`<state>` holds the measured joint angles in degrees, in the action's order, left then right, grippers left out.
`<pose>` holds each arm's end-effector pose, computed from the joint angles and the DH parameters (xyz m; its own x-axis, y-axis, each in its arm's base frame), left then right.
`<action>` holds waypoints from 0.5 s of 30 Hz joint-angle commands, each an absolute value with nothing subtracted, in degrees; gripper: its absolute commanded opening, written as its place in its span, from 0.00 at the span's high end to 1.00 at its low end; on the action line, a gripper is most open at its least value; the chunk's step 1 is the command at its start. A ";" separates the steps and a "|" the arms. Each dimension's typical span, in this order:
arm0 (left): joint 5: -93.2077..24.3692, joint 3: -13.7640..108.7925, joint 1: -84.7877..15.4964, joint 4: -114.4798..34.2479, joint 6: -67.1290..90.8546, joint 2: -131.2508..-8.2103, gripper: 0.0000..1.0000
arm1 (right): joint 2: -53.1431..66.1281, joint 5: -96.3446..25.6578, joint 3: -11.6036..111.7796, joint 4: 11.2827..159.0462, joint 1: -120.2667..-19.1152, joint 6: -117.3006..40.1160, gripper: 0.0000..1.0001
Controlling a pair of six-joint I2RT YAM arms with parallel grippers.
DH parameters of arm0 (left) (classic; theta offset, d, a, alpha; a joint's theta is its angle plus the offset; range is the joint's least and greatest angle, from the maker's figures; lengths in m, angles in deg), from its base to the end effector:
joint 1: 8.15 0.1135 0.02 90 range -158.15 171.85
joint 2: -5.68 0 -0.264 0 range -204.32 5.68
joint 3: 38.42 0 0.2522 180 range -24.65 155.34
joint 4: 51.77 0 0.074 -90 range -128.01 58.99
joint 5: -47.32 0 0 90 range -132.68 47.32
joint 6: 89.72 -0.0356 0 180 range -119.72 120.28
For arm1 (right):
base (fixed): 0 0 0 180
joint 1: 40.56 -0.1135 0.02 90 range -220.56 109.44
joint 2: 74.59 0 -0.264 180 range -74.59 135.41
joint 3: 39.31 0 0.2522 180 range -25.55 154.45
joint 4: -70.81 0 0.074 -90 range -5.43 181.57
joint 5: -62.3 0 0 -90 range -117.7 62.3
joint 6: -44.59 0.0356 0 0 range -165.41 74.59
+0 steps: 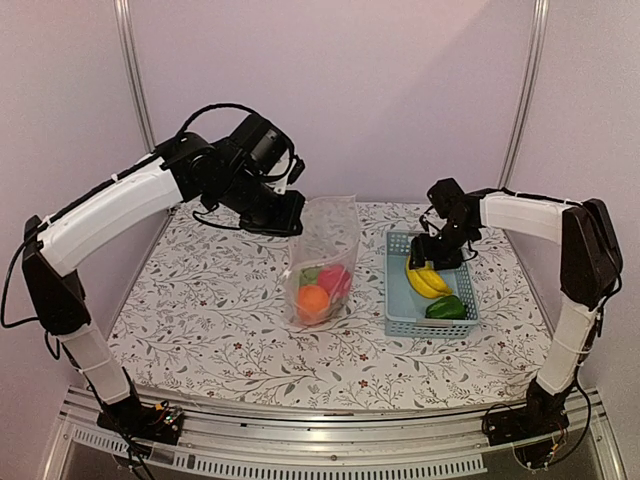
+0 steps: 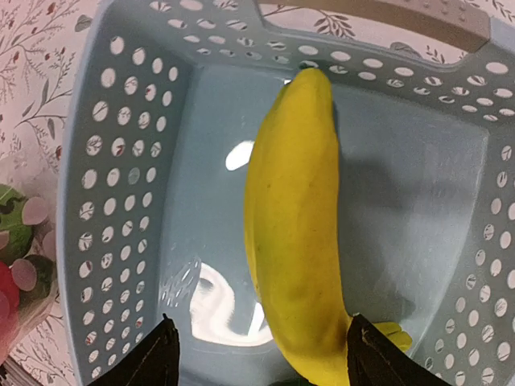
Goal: Place the food in the zip-top bag and seal the zipper
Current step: Adjust the fake fruit in the bin, then pick up the fake fruit from the bin.
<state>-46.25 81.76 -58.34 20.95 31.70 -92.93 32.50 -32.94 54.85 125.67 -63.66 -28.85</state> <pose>0.2340 -0.2772 0.3819 -0.8121 0.1618 -0.5606 0.3730 0.8828 -0.2856 0.3526 0.1539 0.2081 -0.9367 -0.0910 -0.3382 -0.1622 0.9685 0.1888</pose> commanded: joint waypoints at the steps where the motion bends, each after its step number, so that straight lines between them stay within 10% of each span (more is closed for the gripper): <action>1: -45.47 79.89 -57.46 18.63 31.15 -90.96 1.00 | 26.65 -35.23 54.36 129.14 -66.75 -27.28 0.29; 15: -43.98 80.24 -57.47 18.19 31.96 -91.47 1.00 | 33.93 -24.55 61.93 133.13 -66.76 -26.24 0.31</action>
<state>-44.57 79.83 -58.21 19.18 31.79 -92.47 30.20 -25.51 59.73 132.23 -66.85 -27.41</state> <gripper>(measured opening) 0.005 0.700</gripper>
